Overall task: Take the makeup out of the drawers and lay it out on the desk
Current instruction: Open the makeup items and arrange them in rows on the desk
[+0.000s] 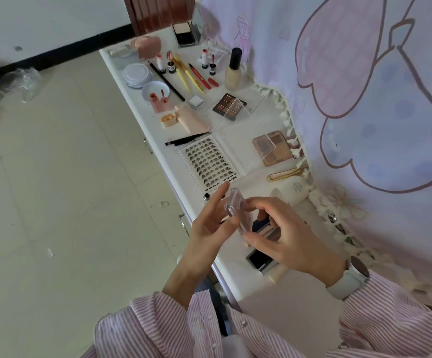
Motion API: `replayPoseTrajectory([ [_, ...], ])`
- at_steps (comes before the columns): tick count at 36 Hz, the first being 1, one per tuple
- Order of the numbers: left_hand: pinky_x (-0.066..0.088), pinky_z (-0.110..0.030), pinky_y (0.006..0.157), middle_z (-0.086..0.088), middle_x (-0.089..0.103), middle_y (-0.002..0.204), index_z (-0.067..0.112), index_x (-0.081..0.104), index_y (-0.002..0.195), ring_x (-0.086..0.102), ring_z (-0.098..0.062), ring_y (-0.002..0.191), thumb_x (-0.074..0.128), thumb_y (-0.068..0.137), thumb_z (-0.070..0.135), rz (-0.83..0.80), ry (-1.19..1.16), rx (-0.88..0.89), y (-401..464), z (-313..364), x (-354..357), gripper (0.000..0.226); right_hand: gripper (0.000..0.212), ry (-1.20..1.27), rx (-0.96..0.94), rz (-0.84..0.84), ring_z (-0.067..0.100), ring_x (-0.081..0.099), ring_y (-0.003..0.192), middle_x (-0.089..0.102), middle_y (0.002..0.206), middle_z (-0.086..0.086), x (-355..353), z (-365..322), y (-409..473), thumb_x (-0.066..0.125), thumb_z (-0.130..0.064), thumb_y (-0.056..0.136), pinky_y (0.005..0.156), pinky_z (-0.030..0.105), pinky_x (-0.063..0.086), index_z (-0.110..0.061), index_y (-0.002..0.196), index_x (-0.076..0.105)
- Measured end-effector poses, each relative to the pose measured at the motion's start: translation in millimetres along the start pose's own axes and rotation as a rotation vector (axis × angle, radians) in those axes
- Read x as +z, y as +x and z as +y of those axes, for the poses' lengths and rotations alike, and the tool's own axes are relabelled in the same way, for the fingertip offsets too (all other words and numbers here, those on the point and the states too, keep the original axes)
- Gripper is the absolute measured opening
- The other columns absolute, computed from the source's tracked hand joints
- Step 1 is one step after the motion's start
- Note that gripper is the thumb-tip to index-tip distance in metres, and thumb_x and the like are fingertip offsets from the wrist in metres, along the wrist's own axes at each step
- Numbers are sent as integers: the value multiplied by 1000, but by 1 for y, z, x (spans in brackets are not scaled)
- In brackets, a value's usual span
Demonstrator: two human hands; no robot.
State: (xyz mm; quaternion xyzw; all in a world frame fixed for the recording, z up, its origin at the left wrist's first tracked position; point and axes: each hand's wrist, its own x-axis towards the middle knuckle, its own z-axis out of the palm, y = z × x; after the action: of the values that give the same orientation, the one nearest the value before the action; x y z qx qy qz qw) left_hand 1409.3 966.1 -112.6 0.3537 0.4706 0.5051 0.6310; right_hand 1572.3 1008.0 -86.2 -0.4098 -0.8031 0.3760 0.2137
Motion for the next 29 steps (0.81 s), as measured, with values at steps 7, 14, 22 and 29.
replayPoseTrajectory([
  [7,51,-37,87,-8,68,104,22,58,121,63,-28,102,54,85,29,129,-275,-142,3,-3,1,37,32,-260,-102,53,14,54,100,57,112,-2,8,8,-1,56,-33,83,80,26,50,-13,107,63],
  [14,54,-35,82,-17,64,101,9,60,111,64,-27,92,57,85,32,124,-283,-262,2,-1,5,35,28,-436,-216,-14,12,51,88,64,94,-4,4,10,6,53,-28,82,64,24,50,-10,99,65],
  [22,50,-44,92,-25,59,113,15,60,116,60,-35,97,59,82,35,63,-313,-303,7,8,8,39,32,-455,-197,12,14,58,76,62,87,-2,0,2,11,50,-25,74,51,27,51,-8,100,61],
  [29,52,-41,90,-15,65,101,15,60,116,64,-28,90,58,83,34,53,-272,-310,21,18,15,38,31,-491,-141,86,14,60,67,63,83,-1,-3,-4,16,45,-23,74,49,20,45,-7,96,60],
])
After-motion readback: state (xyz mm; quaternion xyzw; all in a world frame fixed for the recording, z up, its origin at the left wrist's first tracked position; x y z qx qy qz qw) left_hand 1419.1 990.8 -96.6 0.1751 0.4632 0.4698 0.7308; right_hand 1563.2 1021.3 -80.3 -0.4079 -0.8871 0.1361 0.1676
